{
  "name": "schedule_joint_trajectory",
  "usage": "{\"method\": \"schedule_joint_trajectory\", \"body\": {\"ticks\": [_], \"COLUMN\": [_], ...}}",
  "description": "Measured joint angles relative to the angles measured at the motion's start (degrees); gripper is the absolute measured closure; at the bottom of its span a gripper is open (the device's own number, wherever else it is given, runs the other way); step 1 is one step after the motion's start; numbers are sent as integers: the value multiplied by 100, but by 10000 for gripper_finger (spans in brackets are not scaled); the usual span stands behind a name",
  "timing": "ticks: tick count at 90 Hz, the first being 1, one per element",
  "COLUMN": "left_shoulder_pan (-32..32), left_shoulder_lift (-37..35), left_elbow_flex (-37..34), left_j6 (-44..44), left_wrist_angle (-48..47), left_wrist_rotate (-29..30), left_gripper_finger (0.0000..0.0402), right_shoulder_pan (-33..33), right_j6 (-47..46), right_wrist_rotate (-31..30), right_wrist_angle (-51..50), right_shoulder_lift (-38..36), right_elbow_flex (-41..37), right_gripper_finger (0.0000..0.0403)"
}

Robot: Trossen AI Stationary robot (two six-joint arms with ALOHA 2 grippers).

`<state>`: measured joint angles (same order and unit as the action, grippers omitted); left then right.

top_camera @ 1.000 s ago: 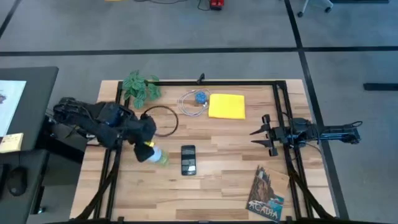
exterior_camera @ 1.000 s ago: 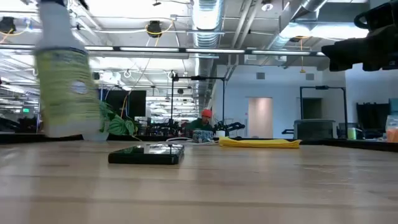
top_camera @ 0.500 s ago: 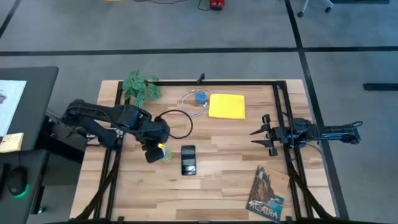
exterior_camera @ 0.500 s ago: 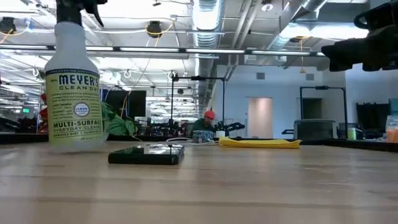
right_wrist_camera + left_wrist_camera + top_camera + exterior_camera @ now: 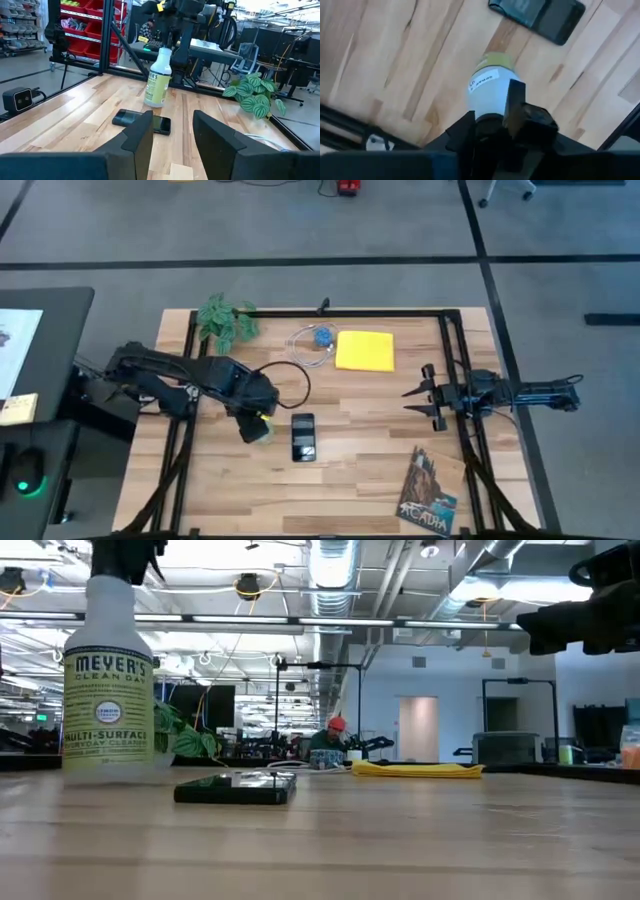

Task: Apply microfiber cloth
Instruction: Move the cleaning bottles to the middle left of the table, then move the microfiber cloth to the center of the table

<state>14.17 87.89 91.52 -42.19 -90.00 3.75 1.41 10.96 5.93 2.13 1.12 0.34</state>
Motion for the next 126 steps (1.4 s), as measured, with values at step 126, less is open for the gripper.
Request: {"method": "schedule_joint_trajectory", "body": {"ticks": [126], "left_shoulder_pan": [-876], "left_shoulder_lift": [-3554], "left_elbow_flex": [-2877], "left_j6": [3048], "left_wrist_angle": [5173], "left_wrist_rotate": [2471], "left_gripper_finger": [160], "right_shoulder_pan": [-318], "right_j6": [956], "right_wrist_rotate": [-909], "right_wrist_angle": [39], "right_shoulder_lift": [-1], "right_elbow_flex": [1], "right_gripper_finger": [275]}}
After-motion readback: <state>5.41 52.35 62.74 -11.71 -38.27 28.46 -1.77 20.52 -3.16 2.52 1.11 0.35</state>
